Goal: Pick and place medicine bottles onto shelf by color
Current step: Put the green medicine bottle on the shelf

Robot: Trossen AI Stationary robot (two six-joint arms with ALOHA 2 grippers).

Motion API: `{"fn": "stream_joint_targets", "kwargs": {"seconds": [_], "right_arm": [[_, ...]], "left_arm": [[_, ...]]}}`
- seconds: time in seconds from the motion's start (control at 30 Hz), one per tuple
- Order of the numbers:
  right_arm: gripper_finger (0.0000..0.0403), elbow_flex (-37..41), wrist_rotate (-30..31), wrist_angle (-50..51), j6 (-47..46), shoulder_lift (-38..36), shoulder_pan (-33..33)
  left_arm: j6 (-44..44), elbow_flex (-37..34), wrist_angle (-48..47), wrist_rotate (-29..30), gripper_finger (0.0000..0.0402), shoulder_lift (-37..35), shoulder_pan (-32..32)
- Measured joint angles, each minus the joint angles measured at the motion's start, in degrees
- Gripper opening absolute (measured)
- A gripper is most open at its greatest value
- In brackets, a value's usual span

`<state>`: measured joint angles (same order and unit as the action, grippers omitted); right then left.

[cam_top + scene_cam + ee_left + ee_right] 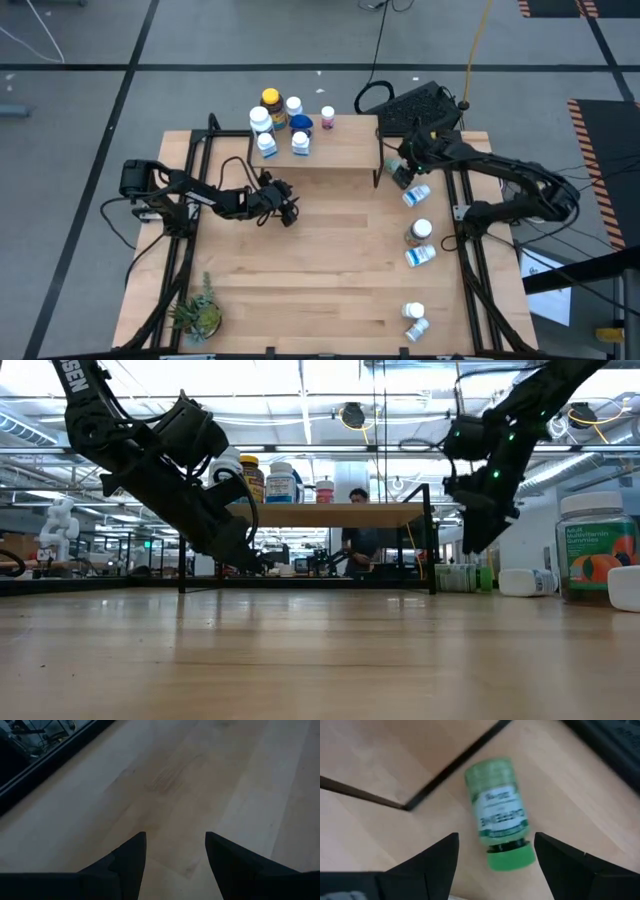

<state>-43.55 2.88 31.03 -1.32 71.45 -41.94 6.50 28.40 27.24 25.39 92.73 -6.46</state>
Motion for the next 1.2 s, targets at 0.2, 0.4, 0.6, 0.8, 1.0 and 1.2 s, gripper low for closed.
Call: {"fn": "stream_joint_targets", "kwargs": {"seconds": [0.2,0.4,0.6,0.8,1.0,1.2], "right_arm": [[0.028,-0.02,0.24,-3.05,2.21,7.03,-2.35],[0.0268,-0.04,-0.28,-3.32,1.72,13.23,-5.3],[0.0213,-0.07,-1.66,-3.41,0.72,14.64,-7.23],[0.0191,-0.07,-1.66,-2.97,0.83,9.63,-7.58],[0.0199,-0.07,-1.67,-2.91,1.59,-1.91,-7.16],[0.0192,-0.07,-1.61,-1.54,7.62,-12.72,-3.42]], "left_arm": [[0.24,0.0,0.0,-1.9,0.0207,0.0,0.0],[0.45,0.0,0.0,-1.99,0.0207,0.0,0.06],[2.67,0.01,0.07,-0.68,0.0207,0.0,0.07],[8.77,0.07,-0.04,-0.86,0.0207,-0.36,0.63],[20.56,0.09,-0.26,-3.51,0.0207,-3.45,2.88],[23.74,0.09,-0.22,-7.58,0.0207,-5.88,7.55]]}}
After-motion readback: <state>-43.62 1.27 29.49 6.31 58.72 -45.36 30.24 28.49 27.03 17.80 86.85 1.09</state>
